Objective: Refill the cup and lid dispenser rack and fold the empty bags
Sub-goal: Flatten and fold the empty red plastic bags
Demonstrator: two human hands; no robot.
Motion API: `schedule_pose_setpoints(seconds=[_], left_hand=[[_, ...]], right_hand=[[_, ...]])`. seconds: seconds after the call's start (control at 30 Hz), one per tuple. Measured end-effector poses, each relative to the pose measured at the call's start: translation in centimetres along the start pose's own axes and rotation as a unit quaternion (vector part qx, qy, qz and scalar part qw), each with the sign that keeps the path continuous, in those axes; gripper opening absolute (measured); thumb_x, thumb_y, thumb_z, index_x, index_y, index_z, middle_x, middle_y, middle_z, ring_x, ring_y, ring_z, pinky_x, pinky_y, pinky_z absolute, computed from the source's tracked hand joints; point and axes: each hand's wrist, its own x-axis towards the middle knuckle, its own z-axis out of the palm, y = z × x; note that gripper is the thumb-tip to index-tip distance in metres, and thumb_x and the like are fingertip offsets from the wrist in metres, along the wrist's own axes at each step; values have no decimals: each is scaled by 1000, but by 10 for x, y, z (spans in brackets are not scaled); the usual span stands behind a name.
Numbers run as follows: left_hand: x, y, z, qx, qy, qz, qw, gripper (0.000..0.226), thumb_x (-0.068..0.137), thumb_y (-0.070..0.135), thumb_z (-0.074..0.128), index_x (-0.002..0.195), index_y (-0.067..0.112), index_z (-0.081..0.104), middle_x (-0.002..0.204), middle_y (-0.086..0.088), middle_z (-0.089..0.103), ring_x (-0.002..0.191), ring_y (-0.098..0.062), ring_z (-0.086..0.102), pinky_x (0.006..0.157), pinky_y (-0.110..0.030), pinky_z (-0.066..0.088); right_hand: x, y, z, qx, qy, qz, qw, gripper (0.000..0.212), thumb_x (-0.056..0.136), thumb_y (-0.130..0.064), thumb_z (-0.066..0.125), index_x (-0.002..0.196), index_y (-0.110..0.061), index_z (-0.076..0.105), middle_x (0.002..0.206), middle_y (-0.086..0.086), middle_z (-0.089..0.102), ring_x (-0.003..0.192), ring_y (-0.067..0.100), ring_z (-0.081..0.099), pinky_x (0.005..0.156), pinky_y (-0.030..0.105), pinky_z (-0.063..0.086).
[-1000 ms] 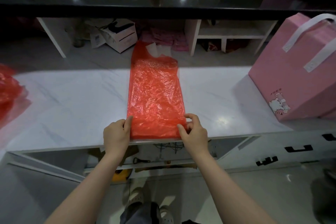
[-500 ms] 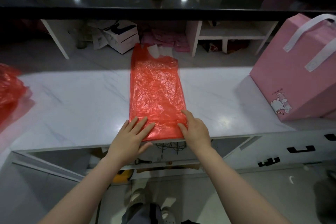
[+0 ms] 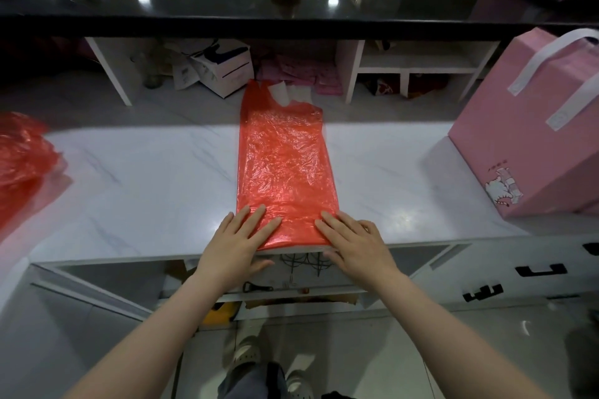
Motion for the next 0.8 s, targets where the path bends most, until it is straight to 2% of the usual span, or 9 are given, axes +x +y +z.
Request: schedule_pose_setpoints(seconds=[0.07,0.17,0.3,0.37,0.4,0.43,0.5,0.6,0.8], left_hand=[[0,0,-1,-21,9,5,1000,83,88,69,38,146,43,-16,161,4,-2,148,-25,-1,116,-40,-7],[-2,-5,-5,-123,38,-1,992,75,87,54,57,150,35,21,159,6,19,147,-17,13,116,-34,-3],[-7,-11,-10,-281,83,-49,955,44,86,23,68,127,34,56,142,15,45,136,-5,31,116,-31,13],[-8,-9,-15,-362,105,-105,920,30,88,20,66,114,36,65,125,18,58,124,-5,44,109,-33,34],[-8,-8,-19,-390,121,-125,904,24,89,22,65,105,40,68,110,20,65,111,-4,54,97,-29,46],[-8,-7,-21,-403,134,-136,895,22,90,24,64,93,46,67,94,22,67,94,1,60,79,-20,49],[-6,-5,-25,-412,149,-155,886,28,91,25,63,74,48,61,69,20,63,71,4,58,58,-11,37],[-5,-5,-28,-425,149,-179,875,25,91,25,62,67,34,63,63,14,62,65,2,57,56,-16,36],[0,-5,-27,-445,158,-225,852,11,88,30,65,78,28,64,71,11,66,66,-3,61,58,-17,43]], right_hand=[[-5,5,3,44,4,12,999,63,92,-46,54,148,-23,35,154,-5,32,142,19,29,108,40,28],[-2,8,1,124,50,37,990,63,77,-24,76,134,-11,54,135,7,55,123,30,51,100,46,42],[0,12,-1,200,52,75,976,44,80,-22,74,122,-16,65,121,-2,59,112,14,48,100,24,33],[2,13,-2,244,69,116,960,24,89,-24,65,111,-20,71,108,-13,60,103,4,46,91,15,33],[4,13,-4,266,82,143,950,17,92,-25,61,101,-21,74,99,-17,62,96,1,47,85,14,35],[7,13,-6,282,92,167,940,18,94,-27,58,90,-21,74,88,-19,63,88,1,48,78,16,37],[14,13,-8,300,88,210,926,32,97,-33,52,75,-18,69,71,-13,63,76,5,50,66,26,38],[26,9,-9,328,81,257,905,36,98,-36,47,77,-16,67,66,-5,62,72,13,54,60,29,39],[42,2,-4,286,84,318,900,33,98,-40,45,78,-19,63,70,1,61,74,21,57,60,33,46]])
